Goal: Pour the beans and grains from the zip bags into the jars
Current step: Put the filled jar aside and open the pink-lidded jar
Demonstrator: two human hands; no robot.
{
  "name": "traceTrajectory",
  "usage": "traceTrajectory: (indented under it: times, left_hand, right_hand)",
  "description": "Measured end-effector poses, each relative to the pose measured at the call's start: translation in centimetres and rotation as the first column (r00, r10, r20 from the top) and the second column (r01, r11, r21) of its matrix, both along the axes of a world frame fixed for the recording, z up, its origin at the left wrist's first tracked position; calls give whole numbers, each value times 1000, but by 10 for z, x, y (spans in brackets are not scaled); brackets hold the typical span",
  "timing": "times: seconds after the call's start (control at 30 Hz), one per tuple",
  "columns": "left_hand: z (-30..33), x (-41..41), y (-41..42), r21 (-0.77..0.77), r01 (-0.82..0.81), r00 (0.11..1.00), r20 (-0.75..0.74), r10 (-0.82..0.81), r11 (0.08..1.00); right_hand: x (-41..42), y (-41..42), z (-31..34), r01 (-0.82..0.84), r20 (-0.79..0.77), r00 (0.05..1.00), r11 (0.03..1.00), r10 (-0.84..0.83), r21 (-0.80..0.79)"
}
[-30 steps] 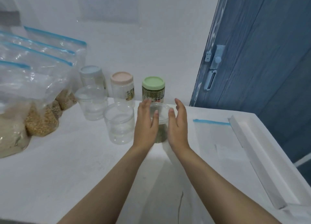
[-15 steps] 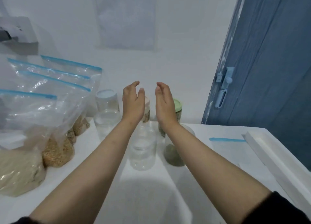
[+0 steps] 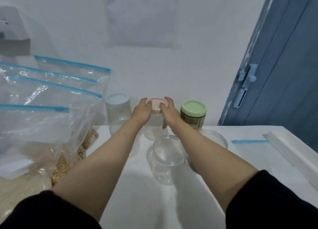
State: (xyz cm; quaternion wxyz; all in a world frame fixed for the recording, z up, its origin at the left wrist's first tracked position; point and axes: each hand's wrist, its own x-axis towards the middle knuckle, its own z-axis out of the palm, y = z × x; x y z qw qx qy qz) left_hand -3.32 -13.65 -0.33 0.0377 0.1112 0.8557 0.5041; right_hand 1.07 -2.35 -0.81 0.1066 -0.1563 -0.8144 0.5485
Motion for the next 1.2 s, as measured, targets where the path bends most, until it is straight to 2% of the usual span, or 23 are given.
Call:
traceTrajectory:
  times: [0.13,0.33,0.5,0.63,0.73,0.83,1.07,1.2]
  left_hand:
    - [-4,0,2,67,-22,995,-95,28,998]
    - [23,23,-2,334,-52,965,-226,133,941]
    - [69,75,-12,521,20,934,-314,170,853]
    - [90,135,-33,612,36,909,-348,229,790]
    - [90,177,-57,685,15,916,-303,265,729]
    - [67,208,-82,679,-8,923,-277,266,734]
    - [-12,239,-110,620,-51,953,-204,223,783]
    - [-40,252,-116,586,-92,972,-121,199,805]
  right_hand:
    - [1,-2,3,27,-58,998,1000,-27,0]
    - [26,-10,39,47,-260,964,999,-50,-18]
    - [71,-33,79,204,-510,837,978,-197,-43]
    - [126,-60,102,124,-615,774,988,-153,-91]
    - [162,-86,96,-16,-576,815,992,-61,-128]
    - [194,-106,72,-99,-505,863,982,3,-163]
    - [229,-129,0,-129,-386,922,964,30,-234]
    - [241,-137,-27,-107,-368,930,959,4,-261]
